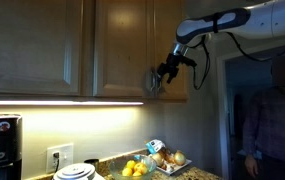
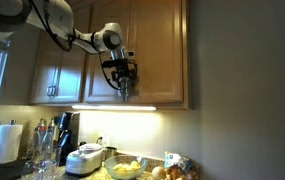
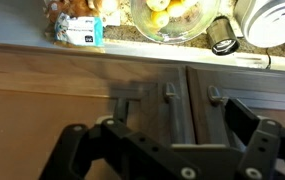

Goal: Open the doors of the upper cabinet on the right

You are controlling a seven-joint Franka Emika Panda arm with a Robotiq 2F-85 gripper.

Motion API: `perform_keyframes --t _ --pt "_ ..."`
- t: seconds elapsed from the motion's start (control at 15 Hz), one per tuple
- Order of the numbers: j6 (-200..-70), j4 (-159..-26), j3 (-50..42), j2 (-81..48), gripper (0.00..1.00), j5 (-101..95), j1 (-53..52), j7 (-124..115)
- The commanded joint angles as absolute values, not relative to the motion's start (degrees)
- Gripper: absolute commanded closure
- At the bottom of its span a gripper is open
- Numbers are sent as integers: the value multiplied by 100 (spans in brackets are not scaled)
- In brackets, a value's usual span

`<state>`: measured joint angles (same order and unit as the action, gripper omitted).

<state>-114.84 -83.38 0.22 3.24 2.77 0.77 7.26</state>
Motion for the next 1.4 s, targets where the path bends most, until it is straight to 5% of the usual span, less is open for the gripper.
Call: perform_keyframes --t 0.0,0.53,0.8,1.33 --pt "-11857 -8447 13 364 0 136 102 653" --pt "-12179 -8455 48 173 0 -44 72 678" --pt "-12130 -8391 99 49 42 -98 30 695" --pt "-12220 -8410 186 163 85 -198 39 792"
